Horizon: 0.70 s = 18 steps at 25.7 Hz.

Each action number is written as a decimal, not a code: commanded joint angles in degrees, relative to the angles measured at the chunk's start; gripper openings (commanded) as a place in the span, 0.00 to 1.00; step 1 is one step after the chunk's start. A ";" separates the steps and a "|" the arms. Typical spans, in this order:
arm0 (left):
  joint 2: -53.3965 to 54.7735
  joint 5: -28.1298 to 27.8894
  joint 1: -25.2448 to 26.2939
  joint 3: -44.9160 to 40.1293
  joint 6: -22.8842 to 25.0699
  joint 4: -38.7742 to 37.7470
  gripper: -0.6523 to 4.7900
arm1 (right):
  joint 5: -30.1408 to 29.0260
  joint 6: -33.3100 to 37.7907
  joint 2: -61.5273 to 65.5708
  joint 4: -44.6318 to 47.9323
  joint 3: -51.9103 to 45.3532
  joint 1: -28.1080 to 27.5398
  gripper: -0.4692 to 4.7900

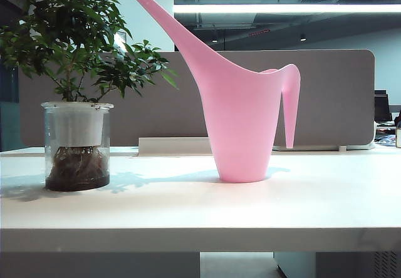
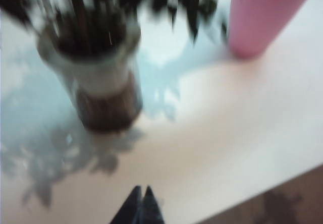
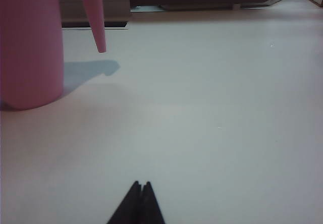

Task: Pick up the watering can from the table, water the potted plant, and put the can back.

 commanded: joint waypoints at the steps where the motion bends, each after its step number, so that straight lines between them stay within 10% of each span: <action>1: 1.42 0.28 -0.13 5.14 -0.11 0.96 0.13 | 0.02 -0.17 -0.04 0.63 -0.42 0.07 0.08; 18: 1.64 6.27 -0.13 15.21 -7.65 -1.38 0.13 | 0.02 -0.17 -0.04 0.63 -0.42 0.07 0.08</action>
